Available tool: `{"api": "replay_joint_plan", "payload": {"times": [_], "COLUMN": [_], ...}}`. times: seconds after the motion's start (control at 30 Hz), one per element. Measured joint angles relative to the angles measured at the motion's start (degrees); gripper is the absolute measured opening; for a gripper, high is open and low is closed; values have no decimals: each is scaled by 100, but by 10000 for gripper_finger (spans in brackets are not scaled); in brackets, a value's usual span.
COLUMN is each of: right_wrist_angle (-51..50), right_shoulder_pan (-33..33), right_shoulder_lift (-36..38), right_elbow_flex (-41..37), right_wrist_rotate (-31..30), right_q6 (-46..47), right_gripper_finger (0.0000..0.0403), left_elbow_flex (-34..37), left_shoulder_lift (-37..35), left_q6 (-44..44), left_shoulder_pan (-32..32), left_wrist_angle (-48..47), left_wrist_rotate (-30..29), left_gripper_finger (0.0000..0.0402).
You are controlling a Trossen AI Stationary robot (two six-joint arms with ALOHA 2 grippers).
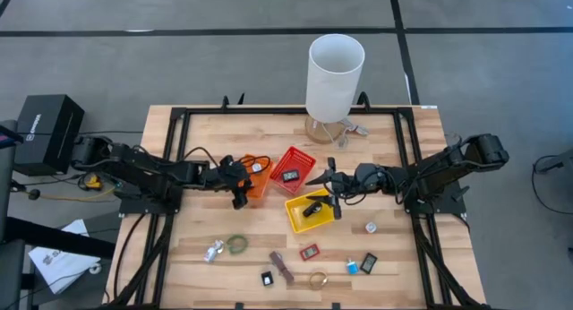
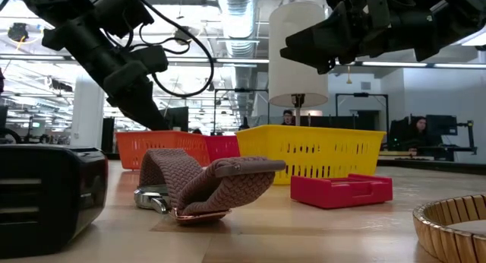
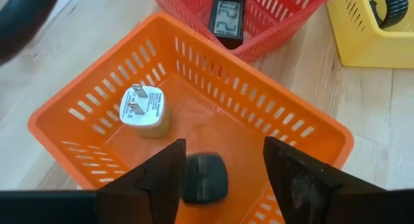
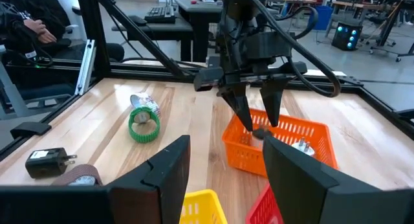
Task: Pick & Place Office items
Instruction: Put the red digital clock into the red bin
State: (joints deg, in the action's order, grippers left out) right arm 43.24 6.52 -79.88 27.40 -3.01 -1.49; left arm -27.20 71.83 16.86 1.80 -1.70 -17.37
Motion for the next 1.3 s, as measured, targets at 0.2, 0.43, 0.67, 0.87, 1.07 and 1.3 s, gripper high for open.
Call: {"api": "replay_joint_plan", "payload": {"times": [0.2, 0.43, 0.67, 0.87, 1.07, 1.3], "right_wrist_angle": [-61, -97, -498, -1361, -2034, -2119], "right_shoulder_pan": [-6, 39, 595, 1205, 1770, 2116], "right_shoulder_lift": [-4, -9, -4, -4, -235, -1270], "right_elbow_flex": [0, 177, 553, 851, 1042, 1227], "right_wrist_rotate": [-6, 65, 455, 431, 297, 298], "right_q6": [-282, -182, -248, 146, 450, 983], "right_gripper_finger": [186, 186, 186, 208, 236, 238], "left_elbow_flex": [0, 0, 0, 0, 0, -4], "left_shoulder_lift": [0, 0, 0, 0, 0, 0], "left_q6": [3, 9, 13, 466, 509, 509], "left_shoulder_pan": [0, 0, 0, 0, 0, 0], "left_wrist_angle": [24, 59, 99, 132, 164, 266], "left_wrist_rotate": [0, 2, 7, 17, 15, 9], "left_gripper_finger": [209, 196, 186, 185, 185, 185]}}
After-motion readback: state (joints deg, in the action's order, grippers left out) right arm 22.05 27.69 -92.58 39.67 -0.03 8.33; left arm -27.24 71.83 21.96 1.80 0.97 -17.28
